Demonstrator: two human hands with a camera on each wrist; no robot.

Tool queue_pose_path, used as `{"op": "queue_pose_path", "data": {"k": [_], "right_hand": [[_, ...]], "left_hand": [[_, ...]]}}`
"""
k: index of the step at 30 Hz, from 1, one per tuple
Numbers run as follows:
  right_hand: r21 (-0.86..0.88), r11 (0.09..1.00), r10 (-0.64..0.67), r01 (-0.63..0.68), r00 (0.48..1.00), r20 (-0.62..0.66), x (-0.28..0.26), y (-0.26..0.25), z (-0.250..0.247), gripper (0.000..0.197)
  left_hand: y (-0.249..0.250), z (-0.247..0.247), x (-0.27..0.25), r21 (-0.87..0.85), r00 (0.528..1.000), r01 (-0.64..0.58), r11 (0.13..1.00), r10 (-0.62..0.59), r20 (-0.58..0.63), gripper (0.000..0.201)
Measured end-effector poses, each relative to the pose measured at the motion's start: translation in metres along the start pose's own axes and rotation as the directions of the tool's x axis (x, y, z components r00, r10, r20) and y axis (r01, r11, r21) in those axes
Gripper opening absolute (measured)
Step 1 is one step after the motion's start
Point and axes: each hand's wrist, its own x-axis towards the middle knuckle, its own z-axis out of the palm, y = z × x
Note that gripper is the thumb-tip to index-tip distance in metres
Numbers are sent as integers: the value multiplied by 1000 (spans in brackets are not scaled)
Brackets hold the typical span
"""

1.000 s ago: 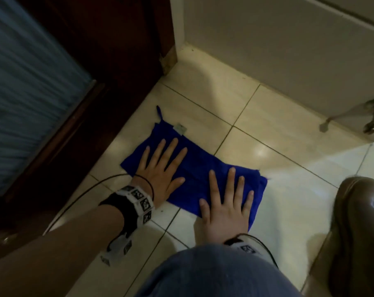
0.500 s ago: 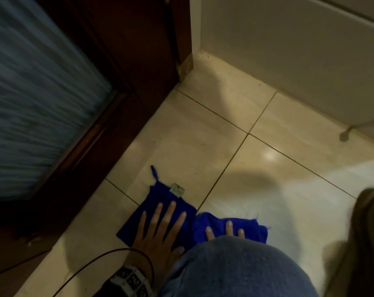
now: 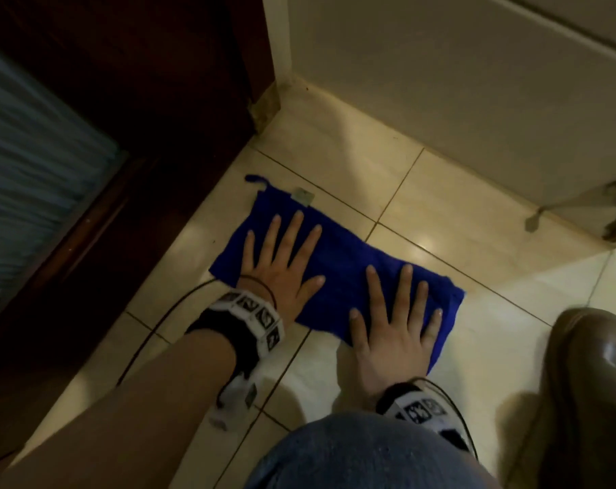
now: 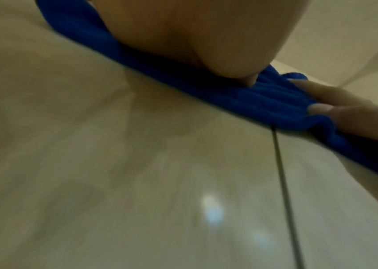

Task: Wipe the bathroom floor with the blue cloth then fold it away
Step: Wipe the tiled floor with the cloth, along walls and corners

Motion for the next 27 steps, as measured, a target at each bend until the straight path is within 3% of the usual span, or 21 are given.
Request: {"op": "queue_pose_path", "data": {"k": [5,8,13,16,21,27], "right_hand": [[3,998,62,-62,998,-12,59,8,-26,59],[-25,999,44,-46,995,-89,92,17,-37,60],[-2,997,81,-82,996,-32,134,23,-57,60],[10,995,104,-103,993,-63,148,22,-62,59],[-2,995,99,-99,991,-92,151,22,-64,60],[-38,998,51,-55,992,-115,144,25,-59,61]], "left_hand": [[19,-26,58,38,1000,2,999,-3,18,74],[30,-36,87,24,1000,12,1000,-12,21,73],[39,-54,137,-19,1000,-16,1000,16,-13,70],[42,-63,160,-21,998,-47,999,46,-34,69],[43,-66,173,-30,994,-68,997,65,-86,69],[41,-64,163,-44,995,-82,996,79,-64,70]]}}
